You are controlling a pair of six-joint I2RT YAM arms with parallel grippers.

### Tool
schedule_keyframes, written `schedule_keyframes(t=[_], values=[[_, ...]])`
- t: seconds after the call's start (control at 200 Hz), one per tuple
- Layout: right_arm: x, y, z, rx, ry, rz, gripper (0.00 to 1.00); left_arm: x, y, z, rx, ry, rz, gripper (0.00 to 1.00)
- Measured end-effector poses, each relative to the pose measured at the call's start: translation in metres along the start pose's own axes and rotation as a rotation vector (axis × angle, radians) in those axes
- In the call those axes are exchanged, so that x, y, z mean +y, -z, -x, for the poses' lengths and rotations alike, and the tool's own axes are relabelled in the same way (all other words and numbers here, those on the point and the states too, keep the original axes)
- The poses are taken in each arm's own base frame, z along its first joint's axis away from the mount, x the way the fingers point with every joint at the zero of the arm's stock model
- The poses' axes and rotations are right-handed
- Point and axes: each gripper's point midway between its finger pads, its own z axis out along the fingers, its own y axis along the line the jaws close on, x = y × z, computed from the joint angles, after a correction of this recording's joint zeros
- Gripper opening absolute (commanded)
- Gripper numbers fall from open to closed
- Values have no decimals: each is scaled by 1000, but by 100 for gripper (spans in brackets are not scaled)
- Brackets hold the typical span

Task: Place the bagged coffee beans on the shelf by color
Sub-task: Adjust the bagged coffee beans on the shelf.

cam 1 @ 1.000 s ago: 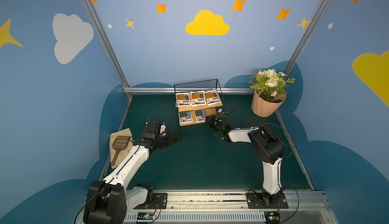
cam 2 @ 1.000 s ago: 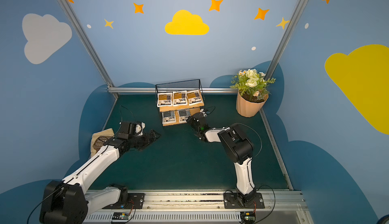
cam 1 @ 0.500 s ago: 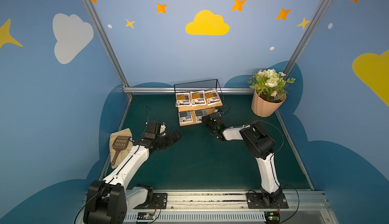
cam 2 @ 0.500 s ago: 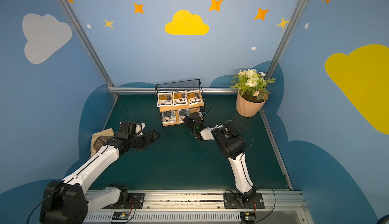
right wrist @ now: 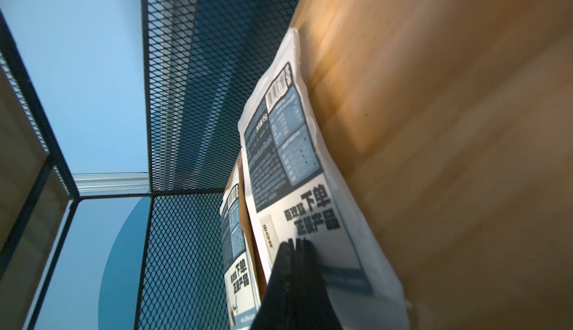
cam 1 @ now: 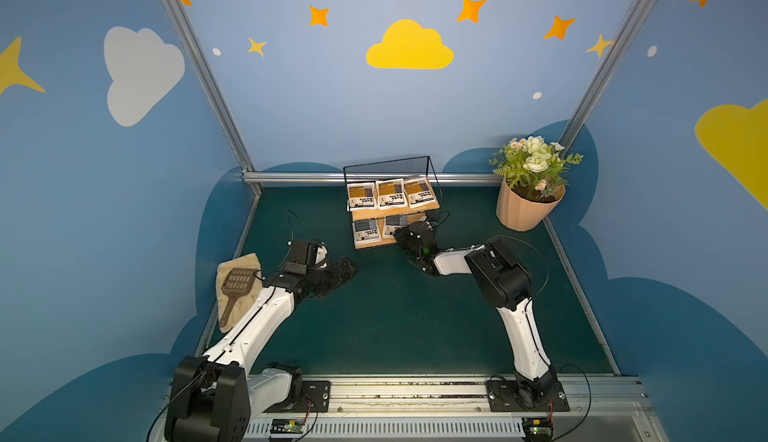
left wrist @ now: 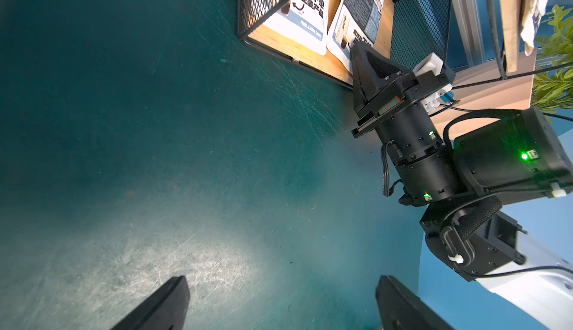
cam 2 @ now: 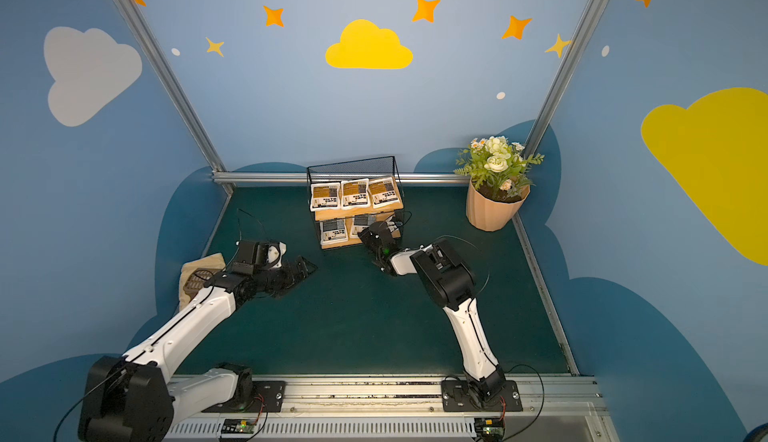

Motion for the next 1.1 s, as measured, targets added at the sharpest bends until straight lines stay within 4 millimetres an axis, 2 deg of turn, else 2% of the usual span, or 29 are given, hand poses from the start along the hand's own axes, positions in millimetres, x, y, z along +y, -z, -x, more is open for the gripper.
schedule_keyframes(t=[0.736, 1.101], values=[[-5, 5, 2, -8, 0, -1, 0, 0, 0, 0, 2, 3, -3, 100], [-8, 15, 7, -13, 21, -14, 0, -2, 0, -1, 9, 2, -15, 100]])
